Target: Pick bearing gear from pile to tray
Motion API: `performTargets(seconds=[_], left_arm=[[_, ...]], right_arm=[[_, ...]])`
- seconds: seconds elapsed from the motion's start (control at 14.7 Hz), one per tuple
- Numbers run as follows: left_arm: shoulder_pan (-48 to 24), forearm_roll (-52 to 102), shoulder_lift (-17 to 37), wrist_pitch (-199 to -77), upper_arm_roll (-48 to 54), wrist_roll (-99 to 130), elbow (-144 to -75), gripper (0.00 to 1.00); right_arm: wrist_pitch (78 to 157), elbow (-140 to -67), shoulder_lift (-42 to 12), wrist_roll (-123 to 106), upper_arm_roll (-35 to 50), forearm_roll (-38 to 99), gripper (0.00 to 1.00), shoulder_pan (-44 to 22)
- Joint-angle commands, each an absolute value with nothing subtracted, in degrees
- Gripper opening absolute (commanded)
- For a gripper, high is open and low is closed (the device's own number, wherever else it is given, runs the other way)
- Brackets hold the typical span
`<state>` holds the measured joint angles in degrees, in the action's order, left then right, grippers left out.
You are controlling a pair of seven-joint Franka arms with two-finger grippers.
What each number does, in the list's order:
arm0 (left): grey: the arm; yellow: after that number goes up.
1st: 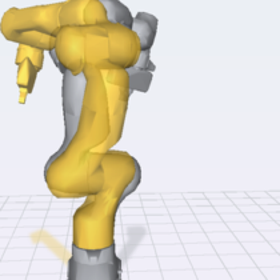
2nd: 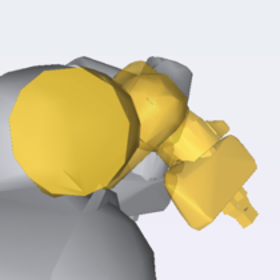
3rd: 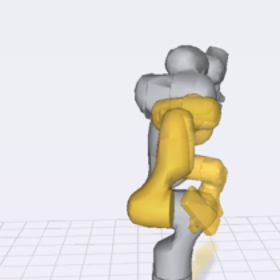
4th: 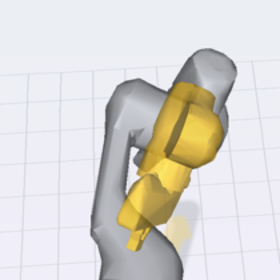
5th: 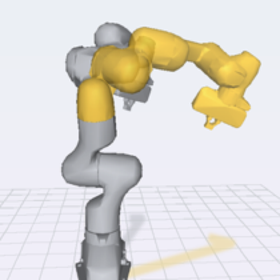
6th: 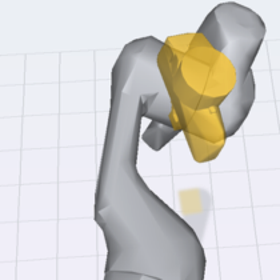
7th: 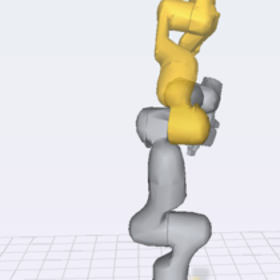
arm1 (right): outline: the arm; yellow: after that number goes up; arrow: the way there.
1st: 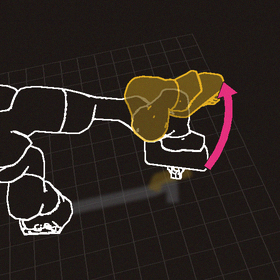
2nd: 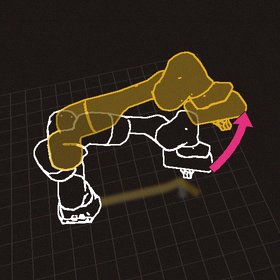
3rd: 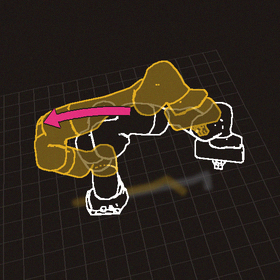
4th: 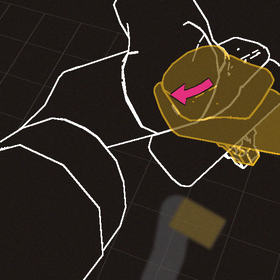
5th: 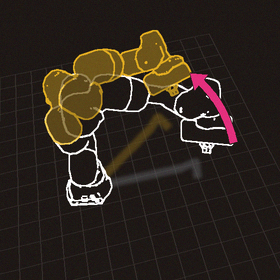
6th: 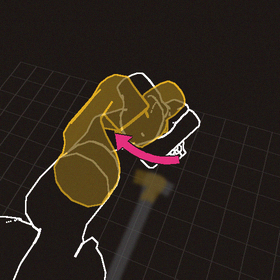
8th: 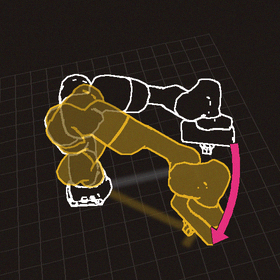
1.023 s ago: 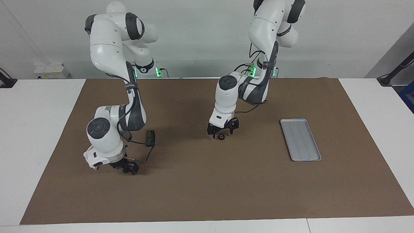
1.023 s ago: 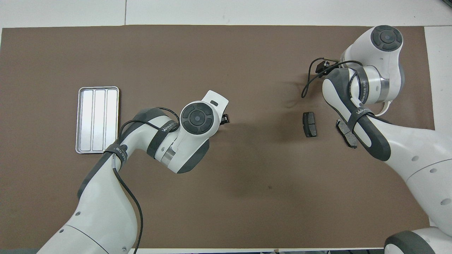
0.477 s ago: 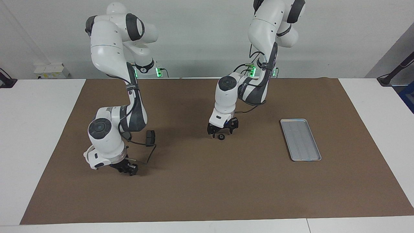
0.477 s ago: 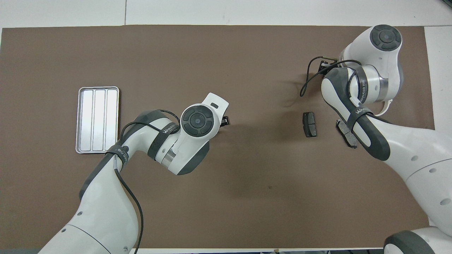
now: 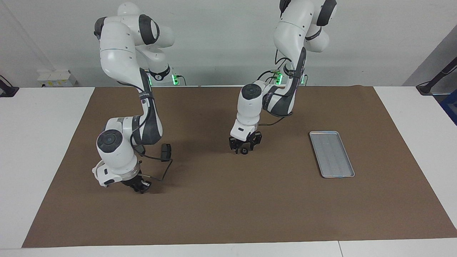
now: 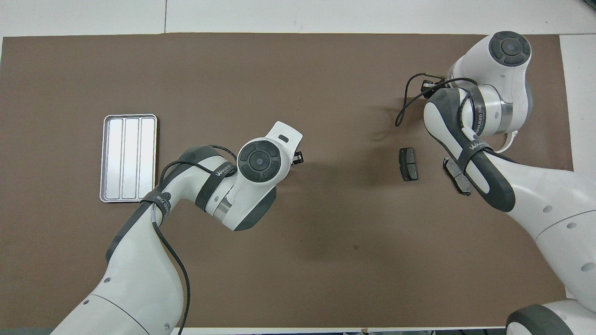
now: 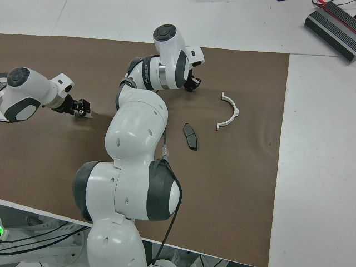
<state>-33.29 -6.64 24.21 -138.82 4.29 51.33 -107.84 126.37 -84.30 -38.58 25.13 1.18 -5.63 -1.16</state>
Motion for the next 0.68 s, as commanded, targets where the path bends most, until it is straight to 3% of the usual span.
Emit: performTargets(seconds=[0.0,0.07,0.34,0.61], left_arm=[[-33.8,-5.5,24.0,-141.2,3.9,51.8,-109.1,0.09],[-33.8,-5.5,24.0,-141.3,3.9,51.9,-109.0,0.00],[-30.8,-5.1,21.6,-130.8,3.6,49.5,-104.7,0.00],[-18.5,3.1,7.2,-112.3,3.6,24.1,-104.9,0.00]], right_arm=[[123.3,-84.3,-39.0,25.3,1.7,-5.7,0.00,-0.6],[122.4,-84.2,-38.7,25.1,1.7,-5.8,0.00,-0.7],[113.1,-81.2,-36.8,24.4,2.0,-6.3,0.00,-1.0],[104.3,-79.4,-32.5,19.9,2.1,-6.2,0.00,-1.2]])
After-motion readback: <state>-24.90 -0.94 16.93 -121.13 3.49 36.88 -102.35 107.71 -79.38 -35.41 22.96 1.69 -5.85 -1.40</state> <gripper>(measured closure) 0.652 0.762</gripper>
